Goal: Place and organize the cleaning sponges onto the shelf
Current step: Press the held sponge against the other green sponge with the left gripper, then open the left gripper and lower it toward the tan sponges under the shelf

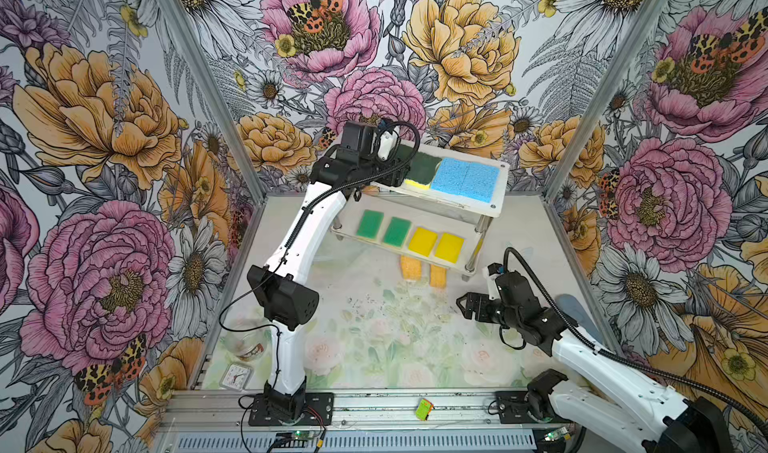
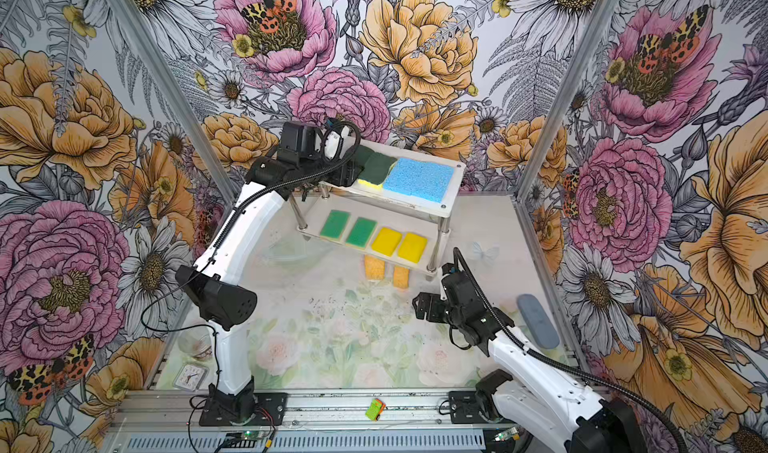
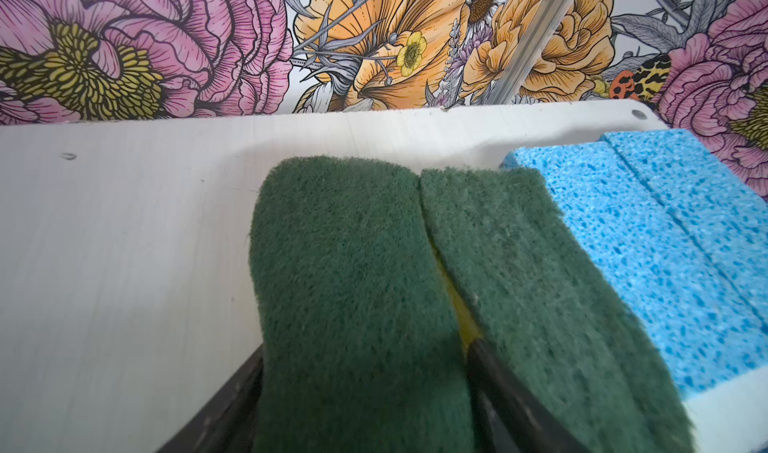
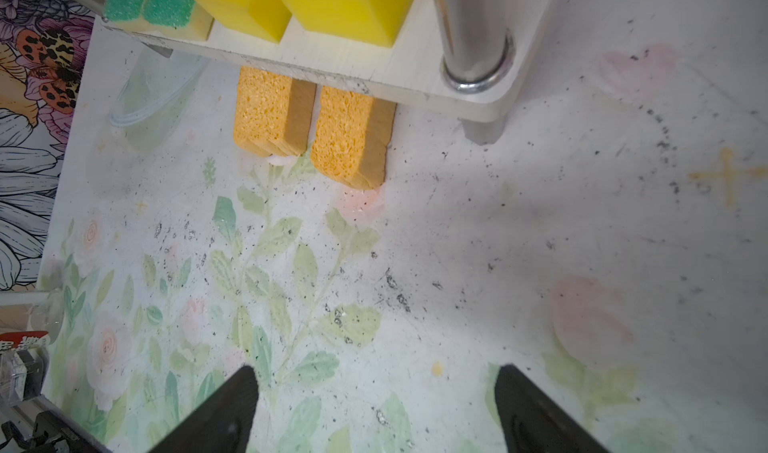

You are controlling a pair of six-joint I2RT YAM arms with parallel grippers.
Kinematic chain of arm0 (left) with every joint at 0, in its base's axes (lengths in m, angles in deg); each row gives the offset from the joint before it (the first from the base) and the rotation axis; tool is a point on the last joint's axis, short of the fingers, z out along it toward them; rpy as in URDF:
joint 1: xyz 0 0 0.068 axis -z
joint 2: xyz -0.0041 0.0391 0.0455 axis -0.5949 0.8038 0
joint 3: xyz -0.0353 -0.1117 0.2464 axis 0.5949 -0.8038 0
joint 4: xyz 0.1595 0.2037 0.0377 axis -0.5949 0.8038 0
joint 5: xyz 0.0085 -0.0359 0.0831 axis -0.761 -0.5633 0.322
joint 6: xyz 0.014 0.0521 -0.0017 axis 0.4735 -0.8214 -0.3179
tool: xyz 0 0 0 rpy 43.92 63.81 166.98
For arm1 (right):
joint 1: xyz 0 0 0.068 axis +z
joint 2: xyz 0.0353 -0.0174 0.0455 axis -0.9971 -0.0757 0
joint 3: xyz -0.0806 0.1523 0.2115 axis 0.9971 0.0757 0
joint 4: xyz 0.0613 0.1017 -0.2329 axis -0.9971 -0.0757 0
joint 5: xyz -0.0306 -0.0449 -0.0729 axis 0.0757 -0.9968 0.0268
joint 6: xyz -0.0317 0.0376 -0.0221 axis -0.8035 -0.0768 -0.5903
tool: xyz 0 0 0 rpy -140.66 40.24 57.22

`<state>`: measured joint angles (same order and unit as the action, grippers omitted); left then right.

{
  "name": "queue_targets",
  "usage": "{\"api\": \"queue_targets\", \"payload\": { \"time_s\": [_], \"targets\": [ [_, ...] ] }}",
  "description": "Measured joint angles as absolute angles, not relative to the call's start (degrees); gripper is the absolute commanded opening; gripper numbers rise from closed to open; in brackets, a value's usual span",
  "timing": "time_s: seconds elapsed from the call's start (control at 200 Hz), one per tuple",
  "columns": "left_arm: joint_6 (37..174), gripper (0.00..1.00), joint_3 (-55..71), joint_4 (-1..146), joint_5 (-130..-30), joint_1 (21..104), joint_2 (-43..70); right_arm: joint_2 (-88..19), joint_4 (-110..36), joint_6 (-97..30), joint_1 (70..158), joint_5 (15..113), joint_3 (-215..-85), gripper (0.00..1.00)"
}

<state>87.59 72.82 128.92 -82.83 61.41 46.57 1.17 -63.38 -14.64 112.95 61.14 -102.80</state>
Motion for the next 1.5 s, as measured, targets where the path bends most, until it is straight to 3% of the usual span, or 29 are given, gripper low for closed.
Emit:
{"api": "queue_targets", "payload": {
  "time_s": [1.266,1.501],
  "targets": [
    [87.5,0.81,74.2,129.2,-81.4,60.7,44.7,1.1,-63.4,-14.7,112.9,61.1,-102.8,0.92],
    [87.7,0.84,60.8,126.0,-80.9,61.7,32.9,1.1,-63.4,-14.7,112.9,61.1,-102.8,0.92]
  ]
}}
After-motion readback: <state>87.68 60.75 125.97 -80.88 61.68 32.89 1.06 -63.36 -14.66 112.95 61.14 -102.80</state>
